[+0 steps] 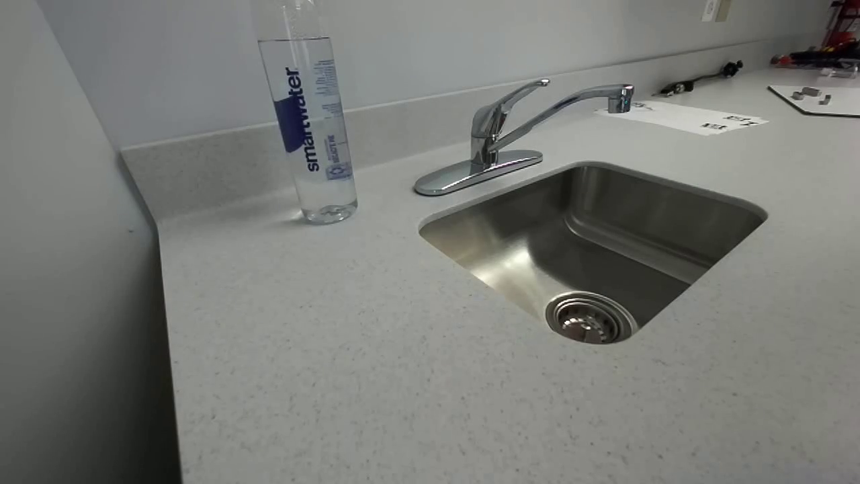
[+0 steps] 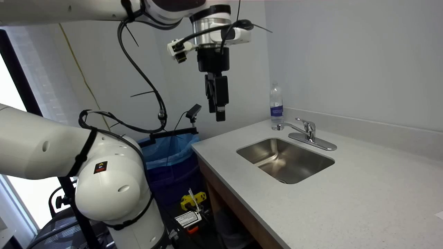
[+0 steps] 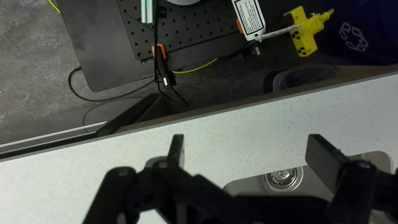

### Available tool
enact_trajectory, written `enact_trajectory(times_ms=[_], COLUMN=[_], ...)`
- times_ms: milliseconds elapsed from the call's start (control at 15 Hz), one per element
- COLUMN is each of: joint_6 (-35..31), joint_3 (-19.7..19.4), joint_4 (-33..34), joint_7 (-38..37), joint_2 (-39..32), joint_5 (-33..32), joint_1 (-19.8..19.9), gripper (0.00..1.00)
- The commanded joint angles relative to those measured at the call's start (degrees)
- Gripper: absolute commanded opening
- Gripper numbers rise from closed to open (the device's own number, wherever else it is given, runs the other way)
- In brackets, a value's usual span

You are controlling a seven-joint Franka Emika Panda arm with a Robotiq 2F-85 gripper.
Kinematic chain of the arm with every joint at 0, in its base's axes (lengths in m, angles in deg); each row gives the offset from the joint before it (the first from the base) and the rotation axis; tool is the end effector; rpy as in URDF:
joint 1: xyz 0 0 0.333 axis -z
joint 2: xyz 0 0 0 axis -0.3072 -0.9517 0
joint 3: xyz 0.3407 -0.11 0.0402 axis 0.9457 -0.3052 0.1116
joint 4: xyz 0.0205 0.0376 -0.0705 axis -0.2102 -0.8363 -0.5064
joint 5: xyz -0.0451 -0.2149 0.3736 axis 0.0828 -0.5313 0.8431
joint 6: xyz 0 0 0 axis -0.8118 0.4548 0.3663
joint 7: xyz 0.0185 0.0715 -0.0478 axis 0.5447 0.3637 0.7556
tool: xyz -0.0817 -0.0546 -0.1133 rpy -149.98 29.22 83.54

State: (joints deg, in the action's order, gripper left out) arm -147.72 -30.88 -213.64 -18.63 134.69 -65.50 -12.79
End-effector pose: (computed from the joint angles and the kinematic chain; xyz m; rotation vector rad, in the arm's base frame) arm 0.2729 -0.0224 0.5332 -3.0876 0.4354 0.1405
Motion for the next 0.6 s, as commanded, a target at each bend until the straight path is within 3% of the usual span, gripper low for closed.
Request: enact_trajectory(times_ms=[0, 533], joint_6=[-0.2, -2.9], joint_3=[0.5, 5.1], joint_4=[0.5, 5.5], joint_7=[-0.1, -5.4], joint_2=[-0.5, -6.9], joint_5=[0.2, 2.2], joint_1=[0.3, -0.1], gripper=[1.0, 1.0])
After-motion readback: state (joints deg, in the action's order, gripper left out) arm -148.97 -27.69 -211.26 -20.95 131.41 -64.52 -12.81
